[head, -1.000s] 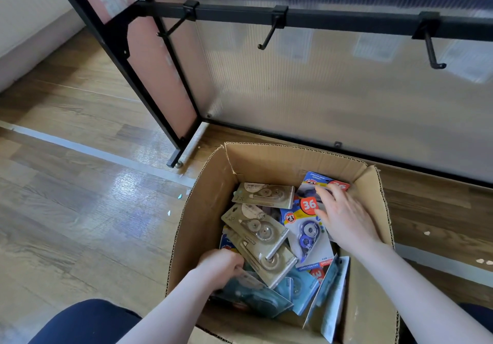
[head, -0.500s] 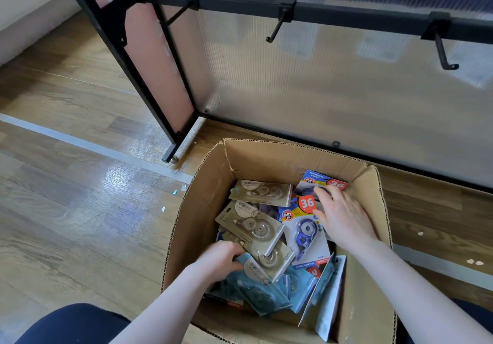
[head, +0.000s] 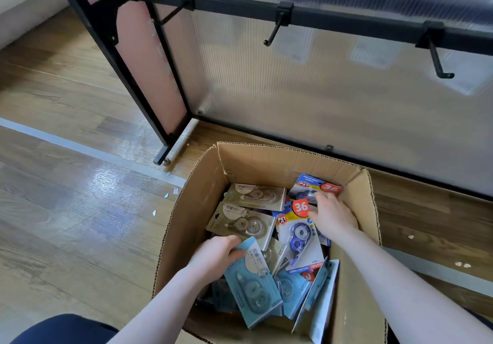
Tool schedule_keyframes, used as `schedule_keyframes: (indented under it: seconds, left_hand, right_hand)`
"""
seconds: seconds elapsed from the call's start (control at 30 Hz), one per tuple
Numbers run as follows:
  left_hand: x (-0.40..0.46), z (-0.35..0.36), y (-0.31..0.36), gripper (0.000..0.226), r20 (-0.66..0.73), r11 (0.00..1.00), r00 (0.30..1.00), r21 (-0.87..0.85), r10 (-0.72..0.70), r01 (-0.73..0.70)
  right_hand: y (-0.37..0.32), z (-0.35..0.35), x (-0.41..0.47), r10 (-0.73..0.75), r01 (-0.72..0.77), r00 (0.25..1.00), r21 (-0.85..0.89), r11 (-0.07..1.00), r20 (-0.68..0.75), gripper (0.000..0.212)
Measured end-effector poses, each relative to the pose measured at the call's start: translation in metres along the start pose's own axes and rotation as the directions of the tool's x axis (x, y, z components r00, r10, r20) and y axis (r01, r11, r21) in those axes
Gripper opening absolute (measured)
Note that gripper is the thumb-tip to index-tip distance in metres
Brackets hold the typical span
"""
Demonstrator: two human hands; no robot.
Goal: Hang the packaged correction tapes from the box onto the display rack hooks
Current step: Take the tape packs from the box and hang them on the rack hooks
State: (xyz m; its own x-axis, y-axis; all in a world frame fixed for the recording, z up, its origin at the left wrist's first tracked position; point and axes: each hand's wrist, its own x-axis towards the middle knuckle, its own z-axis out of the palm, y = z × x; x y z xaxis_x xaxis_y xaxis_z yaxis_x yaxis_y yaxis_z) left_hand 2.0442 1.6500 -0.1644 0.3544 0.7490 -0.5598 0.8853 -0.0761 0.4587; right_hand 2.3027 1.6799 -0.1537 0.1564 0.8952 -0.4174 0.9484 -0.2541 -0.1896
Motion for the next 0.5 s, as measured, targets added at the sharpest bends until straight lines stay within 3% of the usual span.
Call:
schedule_keyframes:
  seconds: [0.1,0.23,0.37,0.5]
  left_hand:
    - [0.0,0.0,0.0,0.014,-0.003,0.998,1.0,-0.064,-0.024,0.024]
    - [-0.001,-0.002,-0.001,0.014,-0.002,0.993,0.999,-0.111,-0.044,0.044]
    - [-0.001,-0.001,-0.004,0.016,0.012,0.989,0.998,-0.132,-0.061,0.062]
    - [0.0,0.0,-0.003,0.016,0.025,0.99,0.997,-0.125,-0.067,0.069]
  right_hand:
    - [0.004,0.011,0.004,-0.043,0.047,0.987,-0.025,0.999,0.152,0.049]
    - [0.008,0.029,0.008,-0.032,0.034,0.959,-0.003,0.999,0.282,0.075]
    - [0.009,0.043,0.008,0.093,-0.118,0.939,0.056,0.991,0.33,0.056]
    - [0.012,0.049,0.005,0.164,-0.207,0.915,0.081,0.975,0.368,0.061]
